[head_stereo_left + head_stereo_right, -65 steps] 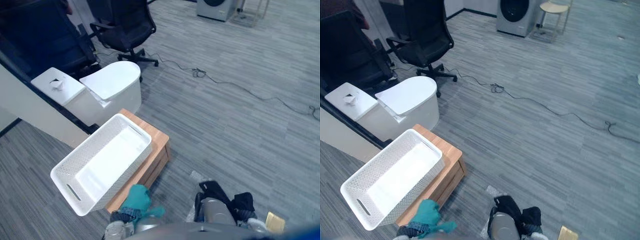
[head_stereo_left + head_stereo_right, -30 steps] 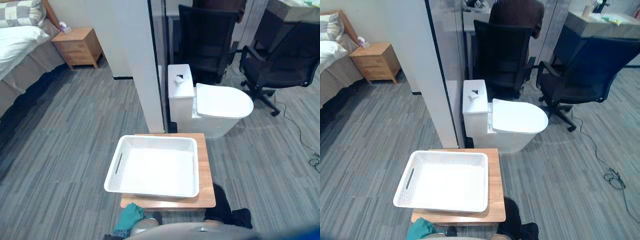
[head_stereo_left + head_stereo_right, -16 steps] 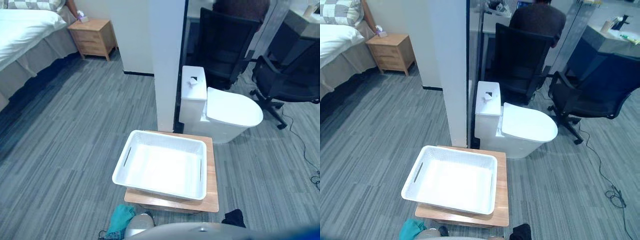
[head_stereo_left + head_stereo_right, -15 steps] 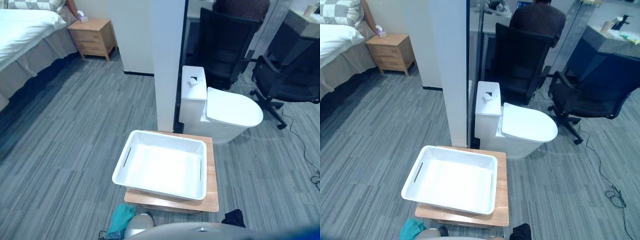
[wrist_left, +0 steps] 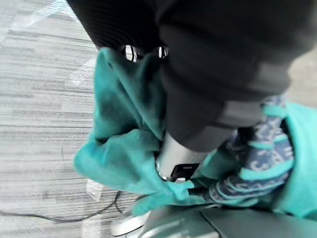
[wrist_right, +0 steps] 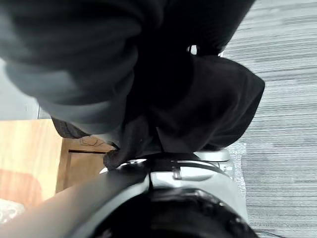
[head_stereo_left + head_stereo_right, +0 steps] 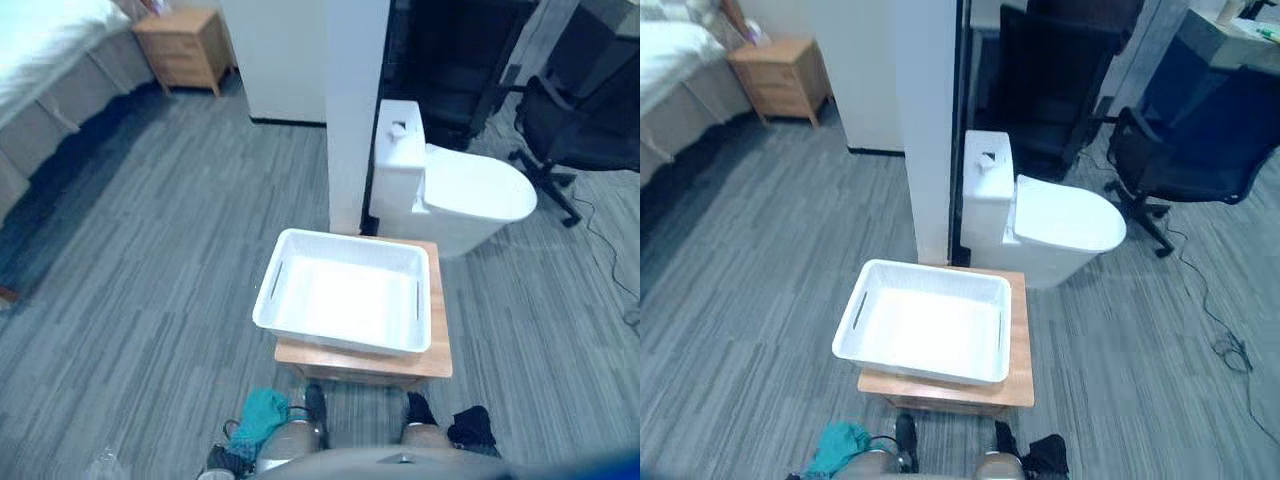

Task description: Tidy the bed and pick cloth on bed and put in laundry

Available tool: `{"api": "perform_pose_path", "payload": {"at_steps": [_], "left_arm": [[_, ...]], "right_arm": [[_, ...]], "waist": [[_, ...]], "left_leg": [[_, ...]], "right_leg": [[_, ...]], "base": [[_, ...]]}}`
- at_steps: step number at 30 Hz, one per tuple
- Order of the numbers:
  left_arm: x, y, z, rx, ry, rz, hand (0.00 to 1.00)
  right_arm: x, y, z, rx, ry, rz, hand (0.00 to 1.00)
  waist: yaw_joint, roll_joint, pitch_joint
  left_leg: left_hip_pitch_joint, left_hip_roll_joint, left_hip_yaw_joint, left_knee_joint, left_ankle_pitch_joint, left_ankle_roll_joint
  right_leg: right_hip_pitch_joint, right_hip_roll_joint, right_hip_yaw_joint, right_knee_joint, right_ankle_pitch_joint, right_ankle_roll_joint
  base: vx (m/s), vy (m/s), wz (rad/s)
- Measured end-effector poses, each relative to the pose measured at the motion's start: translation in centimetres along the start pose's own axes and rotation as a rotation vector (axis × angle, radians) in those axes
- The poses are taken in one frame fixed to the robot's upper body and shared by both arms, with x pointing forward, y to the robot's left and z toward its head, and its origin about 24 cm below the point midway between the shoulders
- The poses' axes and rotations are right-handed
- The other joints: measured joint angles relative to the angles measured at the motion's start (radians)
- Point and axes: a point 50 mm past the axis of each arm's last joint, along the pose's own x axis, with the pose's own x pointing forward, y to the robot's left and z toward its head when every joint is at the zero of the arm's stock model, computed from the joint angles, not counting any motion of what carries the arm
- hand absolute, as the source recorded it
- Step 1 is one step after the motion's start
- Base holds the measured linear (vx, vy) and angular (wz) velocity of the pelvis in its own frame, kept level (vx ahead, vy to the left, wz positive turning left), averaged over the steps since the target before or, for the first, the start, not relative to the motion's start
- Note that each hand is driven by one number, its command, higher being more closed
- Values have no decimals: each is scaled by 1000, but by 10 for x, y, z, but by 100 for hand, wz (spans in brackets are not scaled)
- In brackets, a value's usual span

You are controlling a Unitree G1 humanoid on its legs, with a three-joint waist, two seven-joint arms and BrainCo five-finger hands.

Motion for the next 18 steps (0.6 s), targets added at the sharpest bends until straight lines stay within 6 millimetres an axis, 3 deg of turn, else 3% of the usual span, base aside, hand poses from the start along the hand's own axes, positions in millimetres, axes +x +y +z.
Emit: {"api": "perform_pose_path", "payload": {"at_steps": [1, 4, 10, 18], "left_arm": [[1, 3, 2, 4, -5, 7, 100], [3, 4, 7, 3, -16, 2, 100], [1, -4, 4, -19, -3, -13, 100], [-2, -9, -4, -147, 48, 25, 100]], "right_arm": [[0, 4, 0, 0, -1, 8, 100], [0, 4, 2, -2, -9, 6, 100], [1, -4, 1, 35, 1, -26, 100], [-1, -13, -13, 280, 67, -135, 100]], "waist": [[2, -17, -5], [14, -22, -11], [12, 13, -19], [13, 25, -30]], "left_leg": [[3, -5, 1, 0, -1, 2], [3, -9, 7, 0, -2, 4], [30, 1, 43, 0, -10, 13], [62, 13, 55, -1, -21, 8]], "right_leg": [[2, 0, 14, 0, 3, -11], [7, 2, 22, -26, 33, -57], [41, 5, 32, -80, 57, -65], [69, 13, 34, -83, 61, -72]], "base": [[13, 71, 4], [11, 31, -5], [12, 0, -18], [53, -39, -4]]}}
